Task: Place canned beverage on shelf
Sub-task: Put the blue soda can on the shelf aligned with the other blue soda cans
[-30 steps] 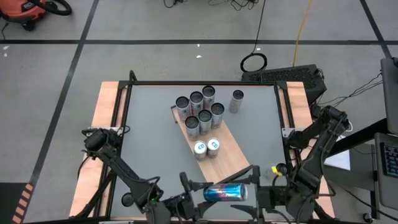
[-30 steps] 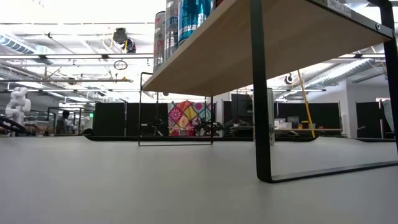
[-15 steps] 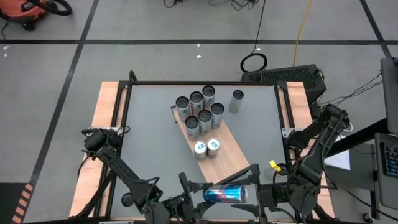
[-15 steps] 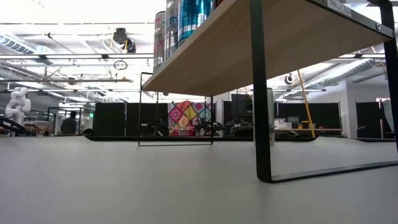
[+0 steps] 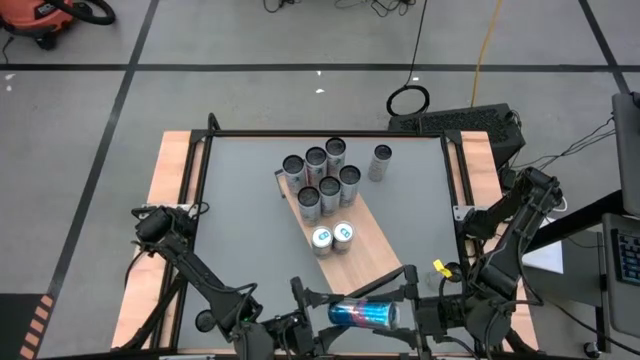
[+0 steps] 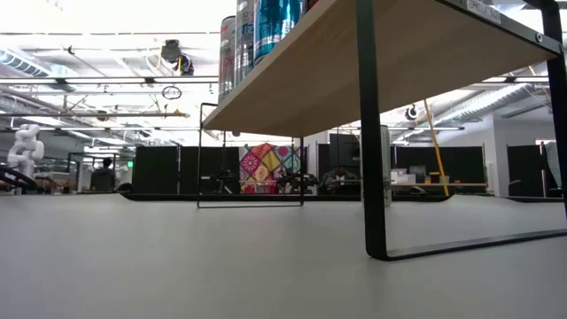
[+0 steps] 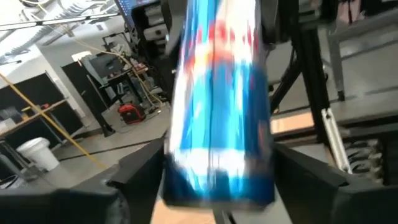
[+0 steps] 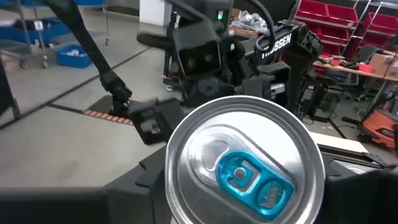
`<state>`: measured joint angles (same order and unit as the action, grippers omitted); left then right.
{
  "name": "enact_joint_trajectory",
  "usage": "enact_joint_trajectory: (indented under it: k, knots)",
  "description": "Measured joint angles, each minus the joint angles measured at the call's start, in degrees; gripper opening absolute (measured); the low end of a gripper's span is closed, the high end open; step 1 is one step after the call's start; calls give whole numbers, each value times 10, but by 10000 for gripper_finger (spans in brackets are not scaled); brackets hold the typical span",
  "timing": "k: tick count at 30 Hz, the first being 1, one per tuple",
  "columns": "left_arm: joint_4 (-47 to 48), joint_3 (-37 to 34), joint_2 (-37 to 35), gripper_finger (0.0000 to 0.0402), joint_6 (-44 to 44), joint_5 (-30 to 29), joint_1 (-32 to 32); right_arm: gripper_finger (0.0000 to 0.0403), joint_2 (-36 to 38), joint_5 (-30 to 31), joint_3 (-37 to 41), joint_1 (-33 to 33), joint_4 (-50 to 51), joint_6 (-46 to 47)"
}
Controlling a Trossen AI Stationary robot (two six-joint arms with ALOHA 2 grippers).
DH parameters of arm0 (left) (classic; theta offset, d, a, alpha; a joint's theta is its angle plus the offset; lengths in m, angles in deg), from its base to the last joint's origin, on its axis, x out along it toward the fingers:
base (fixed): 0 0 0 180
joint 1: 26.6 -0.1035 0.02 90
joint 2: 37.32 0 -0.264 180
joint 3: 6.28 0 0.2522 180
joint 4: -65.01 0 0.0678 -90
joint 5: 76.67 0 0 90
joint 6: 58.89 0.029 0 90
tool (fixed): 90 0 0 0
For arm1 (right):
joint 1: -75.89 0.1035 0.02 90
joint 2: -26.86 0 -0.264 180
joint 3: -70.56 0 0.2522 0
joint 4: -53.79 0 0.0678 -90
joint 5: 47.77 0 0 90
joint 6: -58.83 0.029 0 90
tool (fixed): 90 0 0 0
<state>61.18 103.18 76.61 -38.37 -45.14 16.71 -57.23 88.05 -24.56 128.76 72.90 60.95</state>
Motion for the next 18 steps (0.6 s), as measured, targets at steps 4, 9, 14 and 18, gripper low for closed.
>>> enact_joint_trajectory:
  k: [4, 9, 14, 18]
  knots:
    - [-2, 1, 0, 331, -23, 2, 1, 185, 7, 0, 0, 1, 5, 0]
    - [-1, 1, 0, 370, -38, 4, 2, 168, 25, -27, 0, 1, 30, 17]
    - [-17, 1, 0, 378, -37, 2, 7, 176, 46, -28, 0, 1, 95, 41]
    - [-30, 1, -5, 379, -37, -8, 11, 176, 72, -47, 0, -4, 164, 70]
